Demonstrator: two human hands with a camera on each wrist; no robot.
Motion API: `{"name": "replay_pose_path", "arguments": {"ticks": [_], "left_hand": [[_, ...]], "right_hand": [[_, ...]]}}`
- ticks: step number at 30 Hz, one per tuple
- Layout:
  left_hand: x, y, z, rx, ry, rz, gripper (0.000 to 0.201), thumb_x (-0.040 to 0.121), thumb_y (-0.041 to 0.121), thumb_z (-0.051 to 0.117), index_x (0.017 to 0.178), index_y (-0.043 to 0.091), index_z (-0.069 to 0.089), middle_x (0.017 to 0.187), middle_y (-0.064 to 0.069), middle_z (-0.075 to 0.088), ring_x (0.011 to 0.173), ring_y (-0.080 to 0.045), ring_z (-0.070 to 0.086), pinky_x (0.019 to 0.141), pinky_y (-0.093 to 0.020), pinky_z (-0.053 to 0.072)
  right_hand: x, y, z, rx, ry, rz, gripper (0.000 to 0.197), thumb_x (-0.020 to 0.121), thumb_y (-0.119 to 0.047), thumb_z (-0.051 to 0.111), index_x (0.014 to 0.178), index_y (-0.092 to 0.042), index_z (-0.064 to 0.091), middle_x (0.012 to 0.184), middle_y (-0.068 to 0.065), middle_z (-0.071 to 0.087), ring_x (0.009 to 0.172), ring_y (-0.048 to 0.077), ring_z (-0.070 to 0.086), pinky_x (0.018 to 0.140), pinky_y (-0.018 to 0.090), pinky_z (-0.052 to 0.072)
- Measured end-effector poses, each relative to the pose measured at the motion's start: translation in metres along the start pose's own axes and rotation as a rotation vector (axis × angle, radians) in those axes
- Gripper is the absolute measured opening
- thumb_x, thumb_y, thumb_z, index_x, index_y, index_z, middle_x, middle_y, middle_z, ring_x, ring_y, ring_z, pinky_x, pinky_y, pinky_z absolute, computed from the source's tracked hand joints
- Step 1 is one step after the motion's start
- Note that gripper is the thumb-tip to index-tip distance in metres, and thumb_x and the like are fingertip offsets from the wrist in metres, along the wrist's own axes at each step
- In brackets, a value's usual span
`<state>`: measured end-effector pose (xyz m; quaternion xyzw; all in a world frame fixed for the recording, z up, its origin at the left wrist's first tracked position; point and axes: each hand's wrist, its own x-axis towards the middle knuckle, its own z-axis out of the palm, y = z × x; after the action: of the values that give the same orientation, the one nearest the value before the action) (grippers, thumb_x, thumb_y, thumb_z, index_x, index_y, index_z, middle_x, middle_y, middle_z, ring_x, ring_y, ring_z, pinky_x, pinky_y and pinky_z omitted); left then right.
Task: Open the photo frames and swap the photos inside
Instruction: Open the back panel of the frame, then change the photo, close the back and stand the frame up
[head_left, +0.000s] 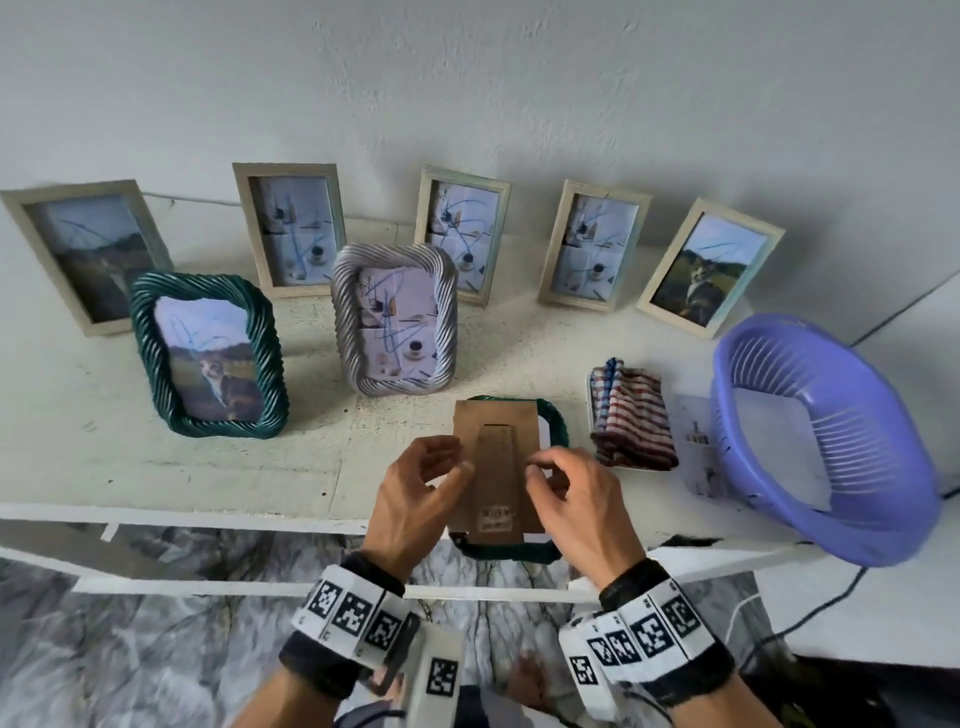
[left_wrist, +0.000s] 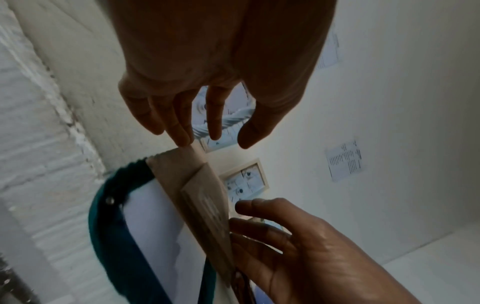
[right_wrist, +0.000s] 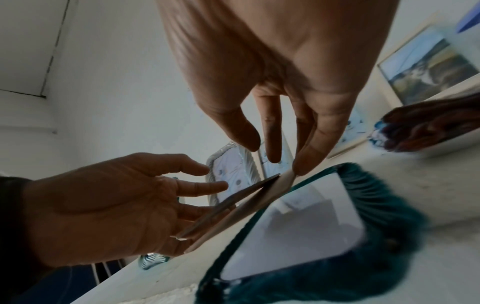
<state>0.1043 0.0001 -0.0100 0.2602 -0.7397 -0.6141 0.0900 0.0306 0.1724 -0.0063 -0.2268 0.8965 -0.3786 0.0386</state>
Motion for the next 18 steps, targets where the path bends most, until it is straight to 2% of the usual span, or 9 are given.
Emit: {"name": "replay_pose_path", "arguments": {"ticks": [2, 5, 7, 11, 15, 18], "left_hand": [[-0.001, 0.001, 0.01, 0.022, -0.034, 0.004, 0.032, 0.088, 0.022, 0.069, 0.118, 0.012, 0.062, 0.111, 0.002, 0.068, 0.102, -0.002, 0.063, 0.083, -0.02, 0.055], [-0.002, 0.001, 0.019, 0.074, -0.037, 0.038, 0.033, 0.089, 0.022, 0.067, 0.121, 0.012, 0.061, 0.113, 0.002, 0.066, 0.1, 0.003, 0.06, 0.074, -0.011, 0.053], [-0.003, 0.001, 0.022, 0.099, -0.047, 0.053, 0.034, 0.09, 0.02, 0.066, 0.122, 0.01, 0.059, 0.114, 0.001, 0.064, 0.098, 0.003, 0.059, 0.069, -0.008, 0.051], [-0.003, 0.0, 0.025, 0.157, -0.064, 0.037, 0.033, 0.09, 0.021, 0.066, 0.121, 0.011, 0.059, 0.118, -0.002, 0.065, 0.104, -0.008, 0.061, 0.072, -0.011, 0.052], [-0.003, -0.002, 0.027, 0.222, -0.055, 0.042, 0.031, 0.089, 0.023, 0.066, 0.118, 0.014, 0.061, 0.117, -0.001, 0.066, 0.104, -0.006, 0.06, 0.07, -0.006, 0.047], [-0.002, -0.002, 0.027, 0.245, -0.06, 0.037, 0.032, 0.089, 0.025, 0.066, 0.119, 0.015, 0.061, 0.117, -0.001, 0.066, 0.105, -0.007, 0.06, 0.076, -0.009, 0.048]], "right_hand": [[-0.003, 0.007, -0.004, -0.014, 0.021, 0.004, 0.007, 0.088, -0.019, 0.064, 0.093, -0.016, 0.069, 0.09, 0.002, 0.067, 0.079, 0.013, 0.061, 0.074, 0.029, 0.05], [-0.005, 0.015, -0.005, -0.031, 0.028, 0.0, 0.007, 0.088, -0.018, 0.064, 0.092, -0.014, 0.069, 0.088, 0.003, 0.067, 0.078, 0.015, 0.061, 0.072, 0.031, 0.051], [-0.005, 0.018, -0.003, -0.034, 0.029, 0.001, 0.008, 0.088, -0.018, 0.064, 0.092, -0.013, 0.069, 0.087, 0.003, 0.067, 0.077, 0.017, 0.061, 0.071, 0.035, 0.052], [-0.003, 0.02, -0.001, -0.049, 0.024, 0.002, 0.008, 0.087, -0.016, 0.065, 0.092, -0.012, 0.07, 0.087, 0.004, 0.069, 0.077, 0.017, 0.061, 0.072, 0.032, 0.05], [-0.002, 0.021, 0.001, -0.055, 0.007, 0.008, 0.008, 0.087, -0.016, 0.065, 0.092, -0.012, 0.069, 0.086, 0.004, 0.068, 0.077, 0.017, 0.06, 0.072, 0.031, 0.049], [-0.002, 0.022, 0.003, -0.066, 0.01, 0.009, 0.008, 0.087, -0.016, 0.065, 0.091, -0.011, 0.069, 0.086, 0.005, 0.067, 0.076, 0.017, 0.059, 0.07, 0.03, 0.049]]}}
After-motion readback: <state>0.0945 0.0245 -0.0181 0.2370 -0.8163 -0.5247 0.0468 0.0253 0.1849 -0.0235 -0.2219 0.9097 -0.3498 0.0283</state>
